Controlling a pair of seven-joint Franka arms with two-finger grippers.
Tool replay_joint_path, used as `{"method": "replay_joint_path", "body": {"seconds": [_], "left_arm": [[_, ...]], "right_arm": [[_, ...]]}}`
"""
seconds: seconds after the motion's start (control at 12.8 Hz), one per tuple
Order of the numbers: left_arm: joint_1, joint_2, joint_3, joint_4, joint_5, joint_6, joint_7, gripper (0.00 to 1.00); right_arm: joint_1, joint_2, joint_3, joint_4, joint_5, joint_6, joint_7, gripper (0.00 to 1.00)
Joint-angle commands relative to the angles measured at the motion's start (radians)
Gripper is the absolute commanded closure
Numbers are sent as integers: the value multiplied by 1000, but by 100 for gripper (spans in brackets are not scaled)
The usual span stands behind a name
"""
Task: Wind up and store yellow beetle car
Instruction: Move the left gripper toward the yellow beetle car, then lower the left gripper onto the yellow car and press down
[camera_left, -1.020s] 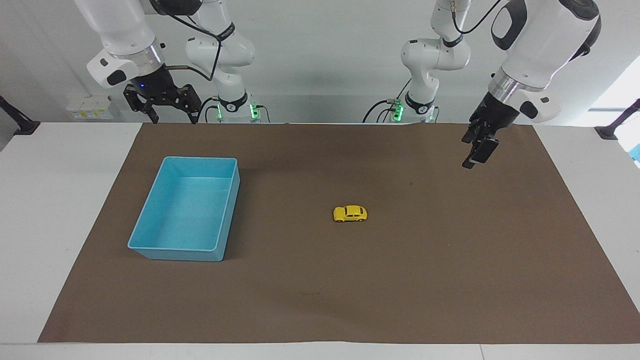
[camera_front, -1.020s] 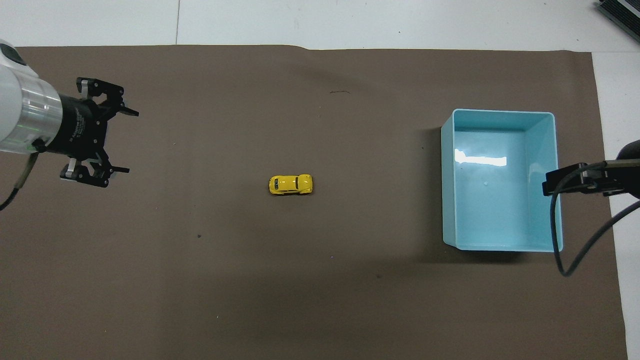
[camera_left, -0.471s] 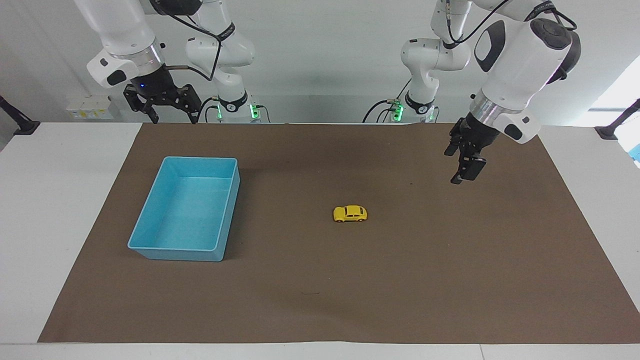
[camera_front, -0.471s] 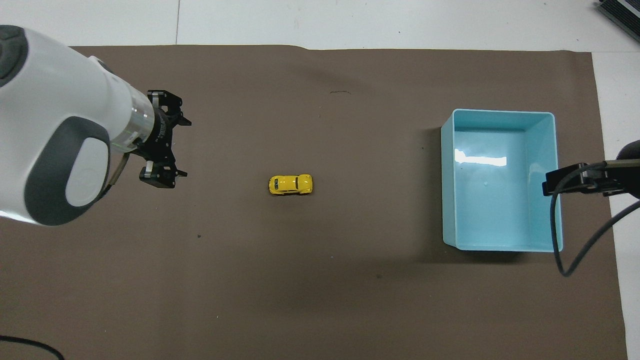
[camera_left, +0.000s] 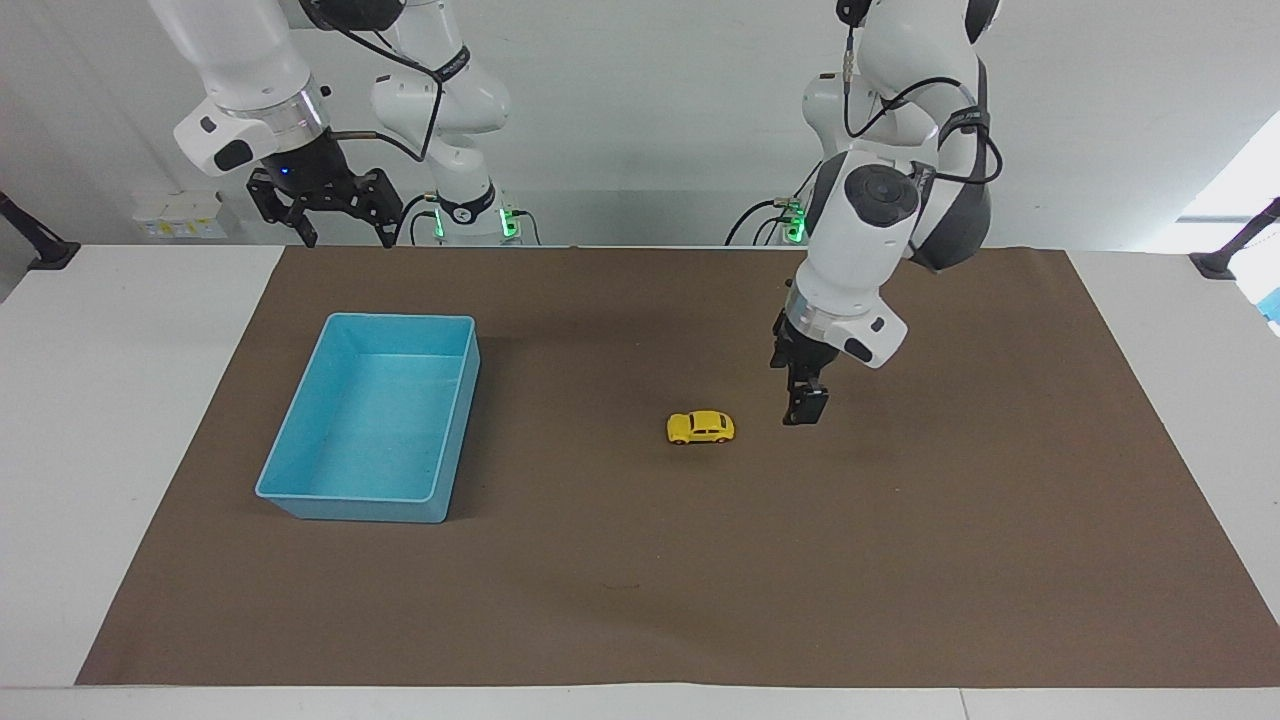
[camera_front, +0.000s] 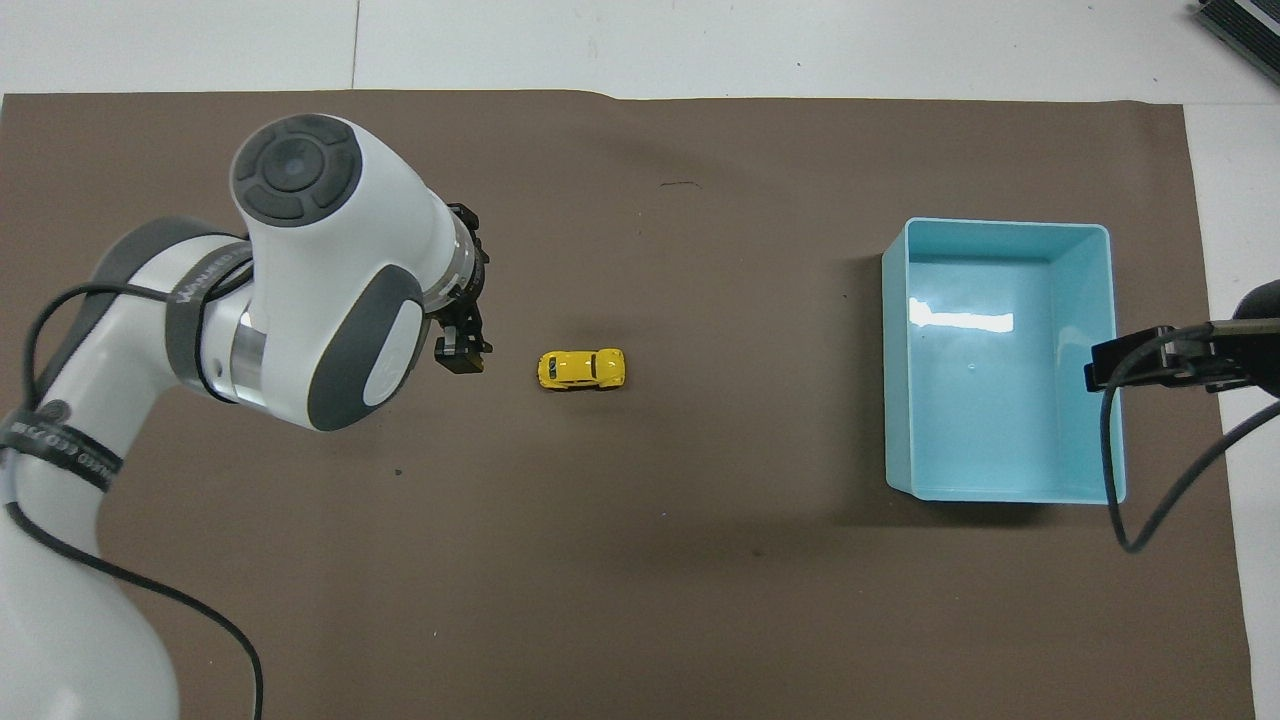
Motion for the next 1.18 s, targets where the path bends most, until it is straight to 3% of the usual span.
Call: {"method": "replay_joint_path", "body": {"seconds": [0.0, 0.24, 0.39, 0.71, 1.1], "left_arm": [[-31, 52, 13, -6, 20, 62, -105, 0], [-79, 84, 13, -46, 18, 119, -147, 0], [-125, 156, 13, -46, 20, 136, -171, 0], [-142, 160, 12, -92, 11, 210, -199, 0], [-153, 152, 15, -125, 12, 198, -199, 0]], "right_arm": [[-5, 1, -1, 2, 15, 5, 12, 0], [-5, 1, -1, 2, 15, 5, 12, 0], [-5, 1, -1, 2, 15, 5, 12, 0], [-5, 1, -1, 2, 15, 5, 12, 0], [-5, 1, -1, 2, 15, 5, 12, 0]]}}
